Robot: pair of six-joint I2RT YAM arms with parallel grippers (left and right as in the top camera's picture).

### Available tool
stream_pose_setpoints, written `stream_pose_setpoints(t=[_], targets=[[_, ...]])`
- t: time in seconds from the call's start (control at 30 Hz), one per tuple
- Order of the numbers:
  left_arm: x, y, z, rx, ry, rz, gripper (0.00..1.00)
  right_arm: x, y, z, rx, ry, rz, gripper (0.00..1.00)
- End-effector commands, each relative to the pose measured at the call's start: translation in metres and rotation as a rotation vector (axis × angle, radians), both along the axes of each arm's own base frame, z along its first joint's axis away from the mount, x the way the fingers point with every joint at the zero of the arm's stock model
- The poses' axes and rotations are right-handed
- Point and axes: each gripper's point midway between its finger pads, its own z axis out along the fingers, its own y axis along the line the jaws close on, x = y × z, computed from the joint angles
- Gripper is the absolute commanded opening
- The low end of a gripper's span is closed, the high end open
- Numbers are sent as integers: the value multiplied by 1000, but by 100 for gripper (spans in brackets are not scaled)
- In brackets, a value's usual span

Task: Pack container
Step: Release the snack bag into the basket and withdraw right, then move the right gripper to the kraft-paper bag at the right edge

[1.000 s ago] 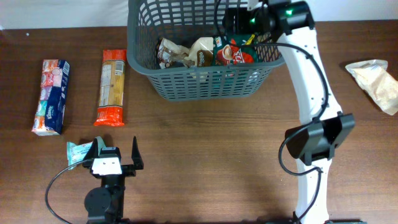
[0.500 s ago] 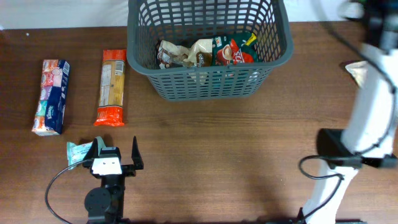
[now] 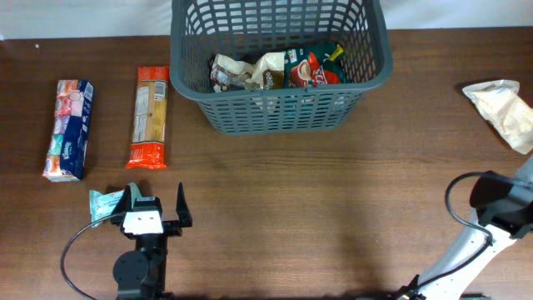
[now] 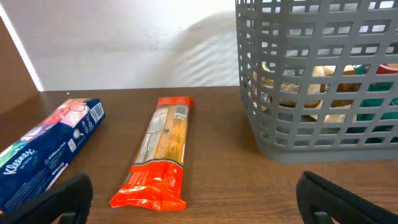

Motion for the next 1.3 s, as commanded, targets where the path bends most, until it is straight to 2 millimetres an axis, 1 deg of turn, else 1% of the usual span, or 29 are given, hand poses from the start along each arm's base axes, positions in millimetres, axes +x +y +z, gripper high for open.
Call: stream_pose_setpoints(t=[0.0, 0.07, 0.17, 0.3, 0.4, 0.53, 0.57, 0.73, 0.9, 1.0, 1.07, 1.17, 1.27], targets=[[0, -1, -1, 14, 4, -8, 99, 27, 7, -58, -26, 150, 257, 99], [0, -1, -1, 14, 4, -8, 99, 23, -9, -79, -34, 204, 173, 99], [0, -1, -1, 14, 3, -8, 99, 7, -32, -102, 17, 213, -51, 99], [0, -1, -1, 14, 4, -8, 99, 1, -37, -125, 108, 196, -150, 99], [0, -1, -1, 14, 4, -8, 99, -6, -42, -140, 133, 214, -191, 99], [0, -1, -1, 14, 4, -8, 99, -26, -57, -166, 147, 272, -288, 99], [0, -1, -1, 14, 4, -8, 99, -28, -58, -173, 158, 283, -288, 99], [0, -1, -1, 14, 4, -8, 99, -51, -65, -216, 218, 376, -316, 99], [0, -1, -1, 14, 4, -8, 99, -68, -67, -246, 273, 424, -325, 99], [0, -1, -1, 14, 4, -8, 99, -69, -61, -258, 338, 421, -295, 99], [0, -1, -1, 14, 4, -8, 99, -66, -54, -261, 391, 404, -260, 99], [0, -1, -1, 14, 4, -8, 99, -52, -40, -262, 470, 353, -179, 99], [0, -1, -1, 14, 4, -8, 99, -33, -32, -257, 479, 306, -52, 99]])
